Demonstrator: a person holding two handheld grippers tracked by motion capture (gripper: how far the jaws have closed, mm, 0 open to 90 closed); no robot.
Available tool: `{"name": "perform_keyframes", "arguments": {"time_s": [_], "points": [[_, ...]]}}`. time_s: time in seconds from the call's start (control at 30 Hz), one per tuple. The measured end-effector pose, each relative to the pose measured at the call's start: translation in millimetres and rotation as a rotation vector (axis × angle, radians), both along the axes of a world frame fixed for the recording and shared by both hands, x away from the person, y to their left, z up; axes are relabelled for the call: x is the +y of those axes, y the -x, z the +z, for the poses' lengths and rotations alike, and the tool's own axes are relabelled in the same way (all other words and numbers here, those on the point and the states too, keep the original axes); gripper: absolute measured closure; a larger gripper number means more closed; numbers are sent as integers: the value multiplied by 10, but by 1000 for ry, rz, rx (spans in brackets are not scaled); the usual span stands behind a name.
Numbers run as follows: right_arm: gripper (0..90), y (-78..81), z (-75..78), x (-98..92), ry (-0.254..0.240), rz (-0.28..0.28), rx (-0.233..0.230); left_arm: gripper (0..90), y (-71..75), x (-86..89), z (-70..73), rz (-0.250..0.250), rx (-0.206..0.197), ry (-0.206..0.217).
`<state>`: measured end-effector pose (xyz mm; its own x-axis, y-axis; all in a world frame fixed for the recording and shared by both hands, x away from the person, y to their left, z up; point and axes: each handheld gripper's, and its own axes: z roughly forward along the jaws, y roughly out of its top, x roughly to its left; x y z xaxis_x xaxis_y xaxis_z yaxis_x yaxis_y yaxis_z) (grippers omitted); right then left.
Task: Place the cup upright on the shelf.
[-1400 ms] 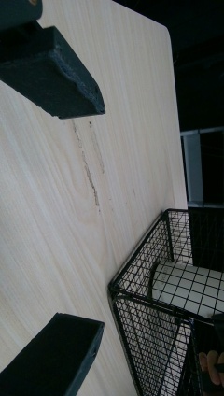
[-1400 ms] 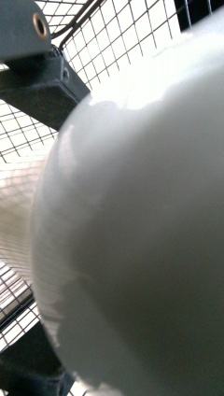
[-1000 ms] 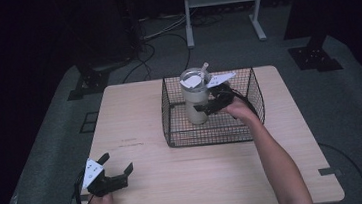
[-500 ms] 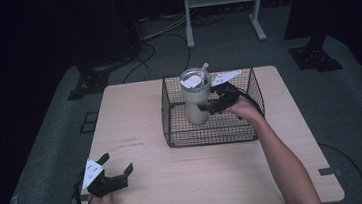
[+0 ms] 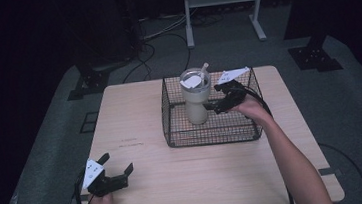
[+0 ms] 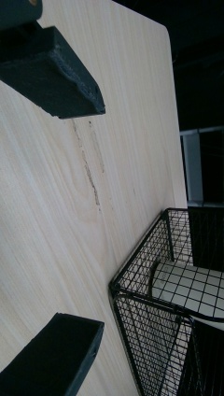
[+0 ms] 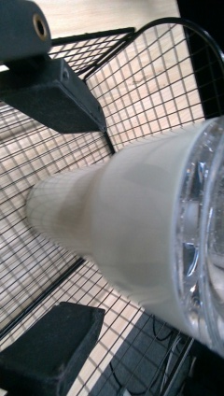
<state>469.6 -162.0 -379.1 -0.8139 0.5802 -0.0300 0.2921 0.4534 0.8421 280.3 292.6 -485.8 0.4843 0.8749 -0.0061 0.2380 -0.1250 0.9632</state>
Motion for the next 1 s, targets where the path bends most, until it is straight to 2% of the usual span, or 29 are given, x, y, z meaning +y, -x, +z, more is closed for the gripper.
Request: {"name": "perform_keyframes", "arguments": {"time_s": [0.7,1.0], "points": [[88,302,194,-308,-3,-17,-31,0,-1,-3,1,2,4,-5],[88,476,200,-336,-2,12,-44,0,-2,-5,0,3,4,-5]]}}
